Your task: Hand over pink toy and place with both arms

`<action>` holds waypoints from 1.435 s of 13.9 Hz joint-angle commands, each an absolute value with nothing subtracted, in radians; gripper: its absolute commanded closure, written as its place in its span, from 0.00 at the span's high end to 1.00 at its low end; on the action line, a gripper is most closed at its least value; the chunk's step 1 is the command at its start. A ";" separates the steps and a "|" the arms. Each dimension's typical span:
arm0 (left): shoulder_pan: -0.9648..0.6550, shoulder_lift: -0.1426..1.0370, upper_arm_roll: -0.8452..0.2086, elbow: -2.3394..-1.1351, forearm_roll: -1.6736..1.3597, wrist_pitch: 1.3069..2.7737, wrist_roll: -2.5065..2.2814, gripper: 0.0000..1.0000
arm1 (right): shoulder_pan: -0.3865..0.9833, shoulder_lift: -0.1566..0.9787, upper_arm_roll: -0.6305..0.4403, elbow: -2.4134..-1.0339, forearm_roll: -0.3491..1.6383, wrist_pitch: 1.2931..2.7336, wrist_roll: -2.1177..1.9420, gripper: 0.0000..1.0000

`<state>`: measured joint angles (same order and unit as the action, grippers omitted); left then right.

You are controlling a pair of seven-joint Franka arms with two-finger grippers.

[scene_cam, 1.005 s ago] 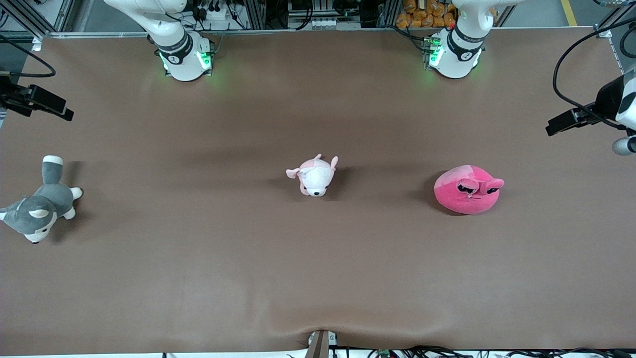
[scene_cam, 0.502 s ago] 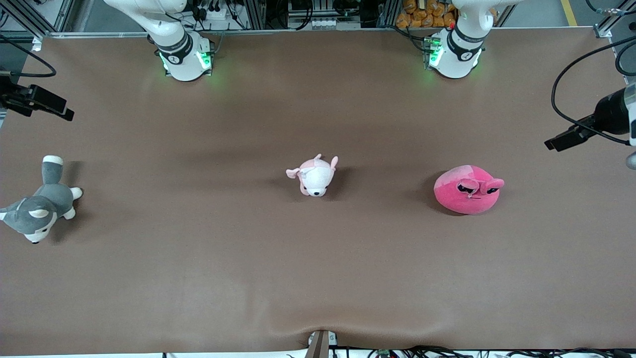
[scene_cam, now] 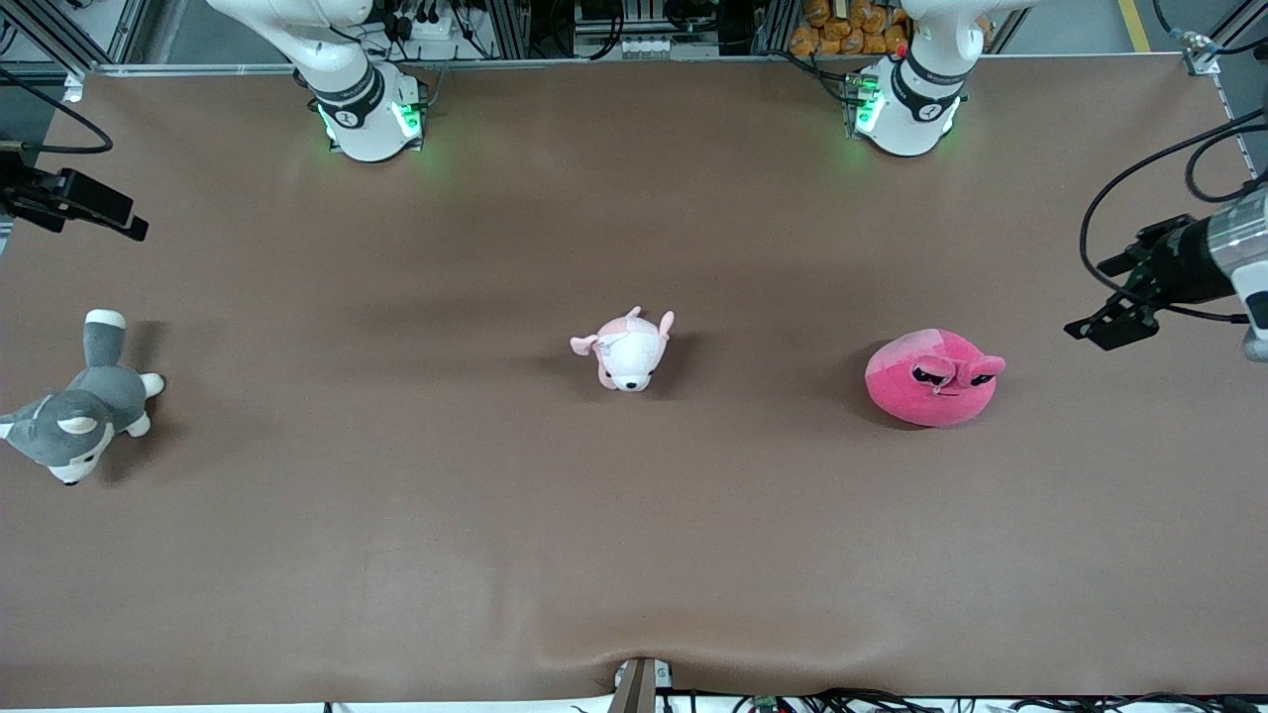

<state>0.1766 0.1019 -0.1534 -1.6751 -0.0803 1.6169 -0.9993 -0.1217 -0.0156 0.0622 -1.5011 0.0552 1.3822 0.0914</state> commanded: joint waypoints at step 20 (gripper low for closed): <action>0.160 0.347 -0.167 -1.781 -0.110 1.908 -1.647 0.99 | -0.129 -0.003 0.064 -1.471 0.055 1.367 0.094 1.00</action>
